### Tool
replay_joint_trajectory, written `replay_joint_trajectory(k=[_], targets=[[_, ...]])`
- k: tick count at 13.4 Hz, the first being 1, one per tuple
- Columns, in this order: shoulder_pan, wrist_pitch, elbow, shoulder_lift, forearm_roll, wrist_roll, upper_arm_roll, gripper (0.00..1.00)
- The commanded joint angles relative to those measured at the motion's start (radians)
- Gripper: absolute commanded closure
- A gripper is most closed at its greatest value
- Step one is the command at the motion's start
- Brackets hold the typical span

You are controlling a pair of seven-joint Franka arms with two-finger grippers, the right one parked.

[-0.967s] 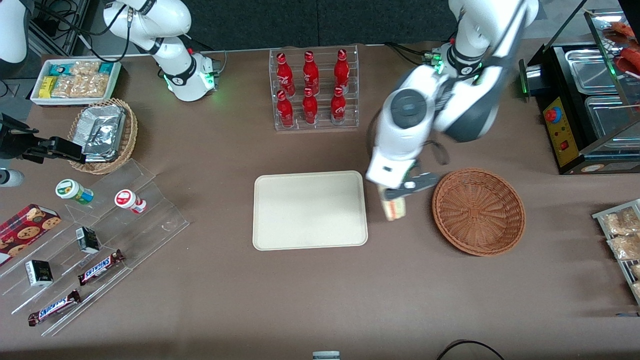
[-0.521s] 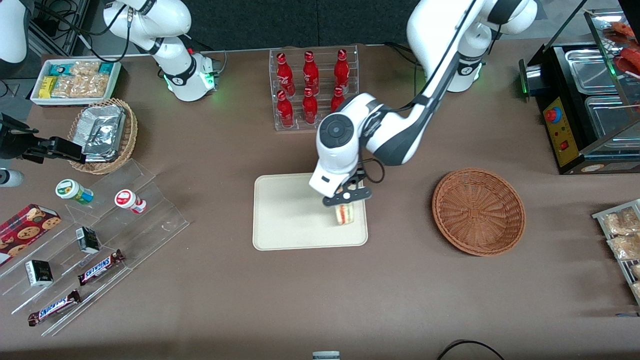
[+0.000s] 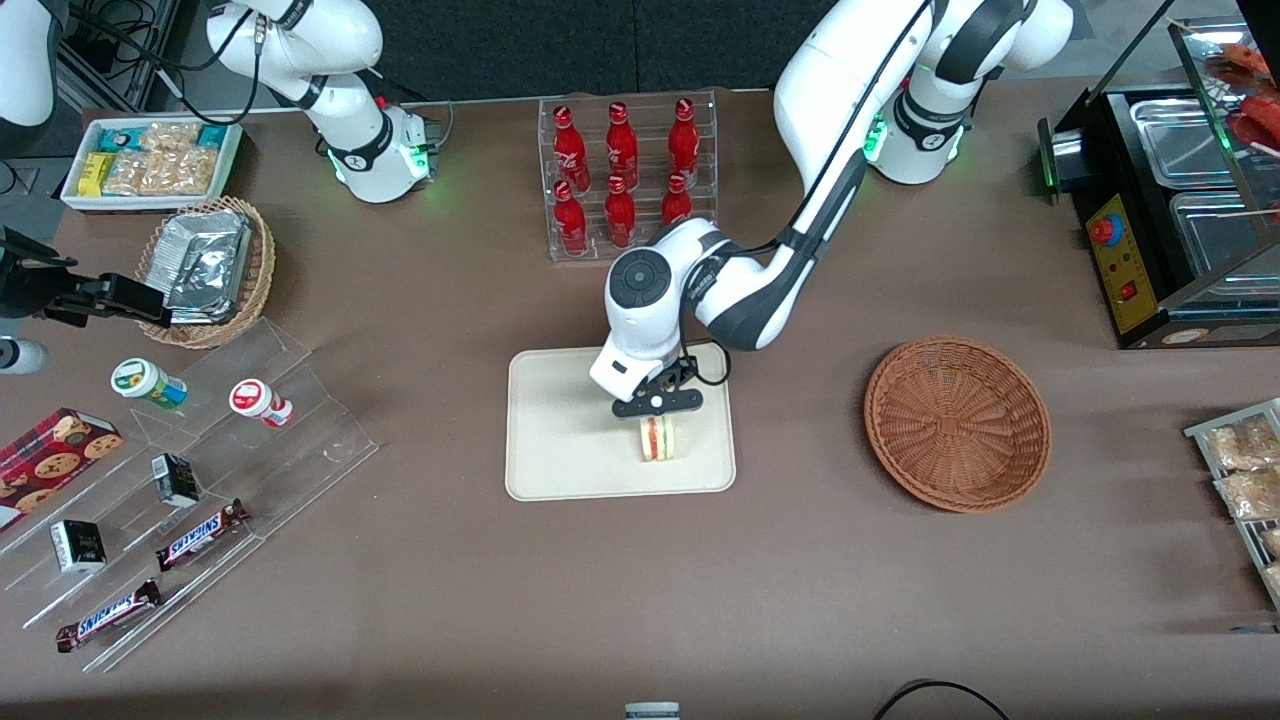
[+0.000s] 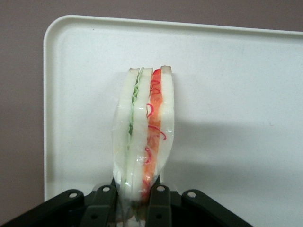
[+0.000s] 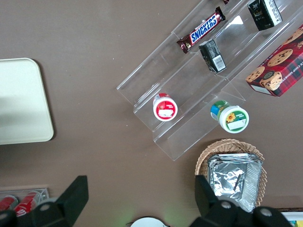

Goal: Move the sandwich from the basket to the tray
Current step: 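Lower the sandwich onto the tray and open the left gripper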

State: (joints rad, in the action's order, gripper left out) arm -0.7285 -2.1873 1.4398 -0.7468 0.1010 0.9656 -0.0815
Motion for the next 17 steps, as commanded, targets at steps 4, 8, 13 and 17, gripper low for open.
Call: replay_joint_trajectory(k=[4, 8, 13, 17], targets=[[-0.012, -0.017, -0.032, -0.036, 0.019, -0.004, 0.011, 0.24], [-0.006, -0.008, -0.039, -0.002, 0.011, 0.013, 0.012, 0.01], [0.046, 0.150, -0.036, 0.168, 0.009, 0.116, 0.017, 0.01], [0.147, 0.325, -0.038, 0.317, 0.008, 0.127, 0.017, 0.01]])
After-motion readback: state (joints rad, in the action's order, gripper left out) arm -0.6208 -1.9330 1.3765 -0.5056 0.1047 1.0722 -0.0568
